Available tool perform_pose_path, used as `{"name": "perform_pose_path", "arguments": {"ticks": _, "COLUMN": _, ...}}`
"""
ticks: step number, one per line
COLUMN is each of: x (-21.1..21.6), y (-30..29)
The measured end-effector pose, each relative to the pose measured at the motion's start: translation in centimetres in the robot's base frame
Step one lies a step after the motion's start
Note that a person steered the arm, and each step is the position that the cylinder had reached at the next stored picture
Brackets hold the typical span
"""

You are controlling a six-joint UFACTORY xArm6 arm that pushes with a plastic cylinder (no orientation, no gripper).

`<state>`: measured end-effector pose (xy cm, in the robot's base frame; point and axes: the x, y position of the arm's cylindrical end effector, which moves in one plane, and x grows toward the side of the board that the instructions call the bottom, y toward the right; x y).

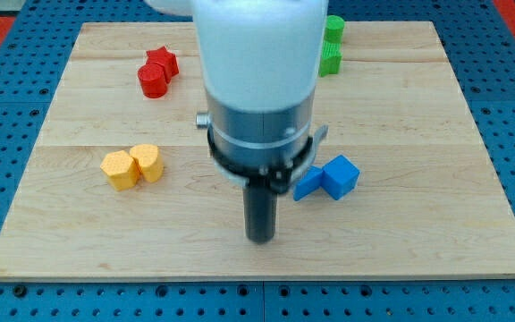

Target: Move your arm towards center

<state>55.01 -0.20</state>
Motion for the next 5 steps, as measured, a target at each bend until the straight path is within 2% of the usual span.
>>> {"name": "perform_pose_path", "arguments": {"ticks": 1, "x": -4.2, "y": -0.9}}
{"name": "perform_pose_path", "arguments": {"ticks": 4, "x": -4.9, "y": -0.5}}
{"name": "perform_pose_path", "arguments": {"ticks": 5, "x": -7.8, "y": 0.7}}
